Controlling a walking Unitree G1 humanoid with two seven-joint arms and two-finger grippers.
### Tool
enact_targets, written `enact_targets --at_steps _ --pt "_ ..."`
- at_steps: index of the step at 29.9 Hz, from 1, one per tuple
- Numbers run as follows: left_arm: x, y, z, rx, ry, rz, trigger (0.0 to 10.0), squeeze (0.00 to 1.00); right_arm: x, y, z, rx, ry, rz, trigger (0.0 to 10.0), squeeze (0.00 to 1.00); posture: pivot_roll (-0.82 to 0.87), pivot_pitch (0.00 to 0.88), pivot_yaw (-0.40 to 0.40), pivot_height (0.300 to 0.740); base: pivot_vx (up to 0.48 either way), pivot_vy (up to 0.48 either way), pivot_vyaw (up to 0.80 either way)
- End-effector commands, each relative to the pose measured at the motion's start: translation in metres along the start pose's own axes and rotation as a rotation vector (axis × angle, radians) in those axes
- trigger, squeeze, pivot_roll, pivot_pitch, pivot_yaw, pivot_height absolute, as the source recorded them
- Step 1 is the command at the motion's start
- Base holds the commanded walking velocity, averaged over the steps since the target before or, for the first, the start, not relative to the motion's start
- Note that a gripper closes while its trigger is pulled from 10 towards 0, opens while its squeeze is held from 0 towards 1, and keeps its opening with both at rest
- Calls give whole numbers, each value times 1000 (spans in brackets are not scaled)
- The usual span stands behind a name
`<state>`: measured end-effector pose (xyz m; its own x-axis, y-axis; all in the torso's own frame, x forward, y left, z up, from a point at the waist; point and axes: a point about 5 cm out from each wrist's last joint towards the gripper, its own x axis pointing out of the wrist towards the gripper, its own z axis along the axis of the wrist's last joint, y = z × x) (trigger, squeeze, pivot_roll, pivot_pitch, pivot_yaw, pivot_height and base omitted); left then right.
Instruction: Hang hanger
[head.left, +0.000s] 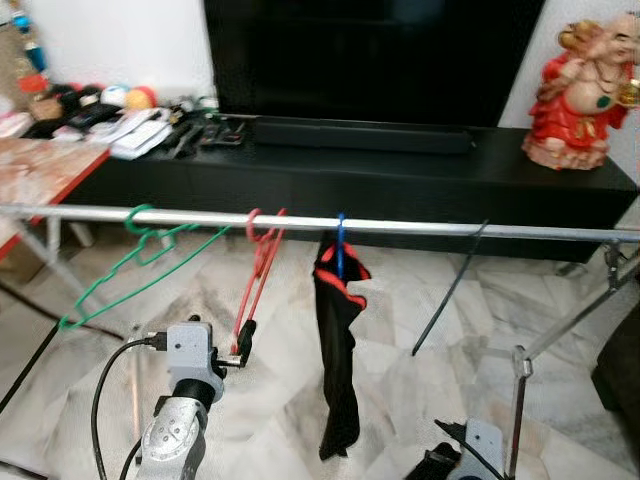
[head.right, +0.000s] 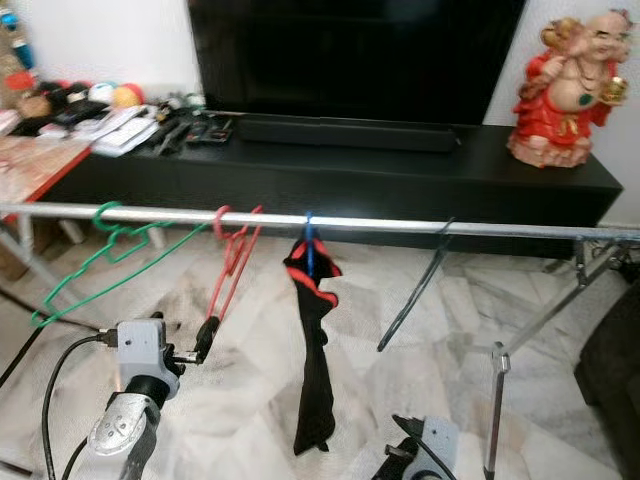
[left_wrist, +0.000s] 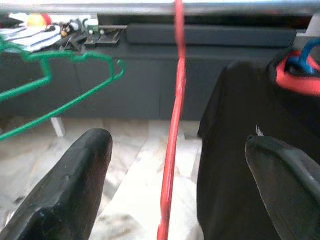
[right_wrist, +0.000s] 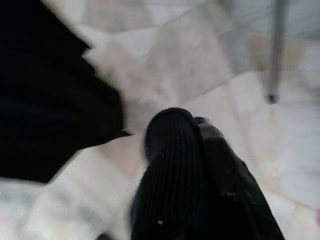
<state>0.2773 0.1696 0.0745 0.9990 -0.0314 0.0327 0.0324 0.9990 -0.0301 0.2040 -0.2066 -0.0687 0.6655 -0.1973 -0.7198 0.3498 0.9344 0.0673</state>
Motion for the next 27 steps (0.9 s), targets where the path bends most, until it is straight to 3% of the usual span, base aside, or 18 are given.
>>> enact_targets --at_steps 1,4,15,20,27 --pt "-1 -4 -1 -11 8 -13 10000 0 -1 -20 5 28 -39 -69 10000 0 66 15 -1 740 364 0 -694" --pt "-2 -4 -1 -9 7 -13 10000 0 -1 -26 8 31 -60 -105 10000 0 67 17 1 740 366 0 -498" --pt "-8 -3 5 -11 -25 30 10000 0 0 -13 8 4 -58 -43 10000 0 76 18 0 740 334 0 0" --pt "-15 -5 9 1 -44 34 10000 0 -1 -13 4 -7 -43 -41 10000 0 80 26 -4 740 0 0 0" --pt "-31 8 23 71 -30 125 10000 0 -3 -20 -3 -9 -18 -65 10000 0 95 39 -7 740 0 0 0"
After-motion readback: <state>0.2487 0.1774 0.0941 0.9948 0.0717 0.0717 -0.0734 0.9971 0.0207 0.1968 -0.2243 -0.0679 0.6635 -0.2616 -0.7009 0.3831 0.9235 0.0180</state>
